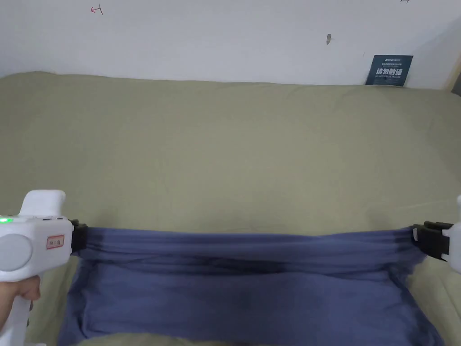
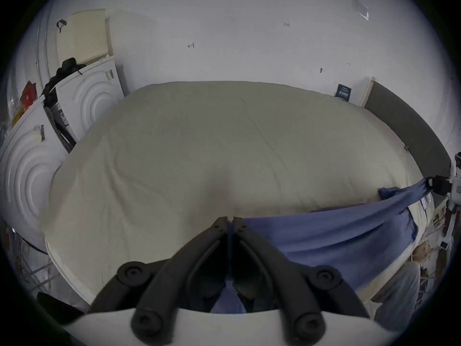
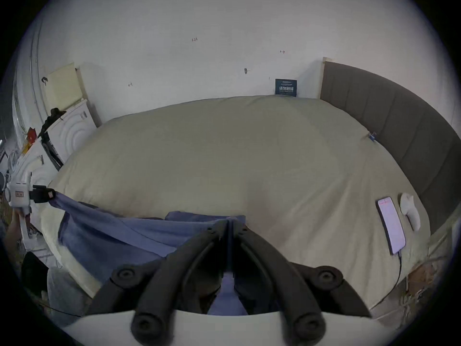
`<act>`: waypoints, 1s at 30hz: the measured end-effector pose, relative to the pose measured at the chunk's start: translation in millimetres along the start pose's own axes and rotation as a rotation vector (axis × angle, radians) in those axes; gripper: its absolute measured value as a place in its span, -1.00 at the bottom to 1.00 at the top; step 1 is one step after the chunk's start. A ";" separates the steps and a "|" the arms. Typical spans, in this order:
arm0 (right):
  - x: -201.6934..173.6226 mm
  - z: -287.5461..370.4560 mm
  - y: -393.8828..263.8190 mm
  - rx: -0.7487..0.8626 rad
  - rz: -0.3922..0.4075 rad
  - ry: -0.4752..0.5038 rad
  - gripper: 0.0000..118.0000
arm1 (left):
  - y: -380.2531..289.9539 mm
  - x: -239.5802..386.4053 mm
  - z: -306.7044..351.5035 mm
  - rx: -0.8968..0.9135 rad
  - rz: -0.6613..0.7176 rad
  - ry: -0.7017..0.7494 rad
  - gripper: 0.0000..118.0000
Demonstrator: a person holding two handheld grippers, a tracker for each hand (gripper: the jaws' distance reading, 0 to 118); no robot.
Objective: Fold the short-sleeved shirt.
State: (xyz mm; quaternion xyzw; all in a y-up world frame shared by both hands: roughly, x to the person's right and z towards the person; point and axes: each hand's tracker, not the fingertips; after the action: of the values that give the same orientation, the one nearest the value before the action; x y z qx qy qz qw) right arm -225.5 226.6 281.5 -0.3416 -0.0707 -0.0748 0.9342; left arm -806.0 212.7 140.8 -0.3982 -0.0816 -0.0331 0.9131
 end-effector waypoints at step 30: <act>-41.2 7.7 -84.3 0.016 0.012 -0.115 0.63 | -80.0 12.3 33.1 0.027 0.024 0.091 0.43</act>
State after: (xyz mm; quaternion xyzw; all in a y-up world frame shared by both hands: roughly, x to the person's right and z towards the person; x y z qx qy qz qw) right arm -282.2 171.7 332.7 -0.3380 -0.1231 -0.0489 0.9318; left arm -808.0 182.6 222.8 -0.3850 -0.0355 -0.0389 0.9214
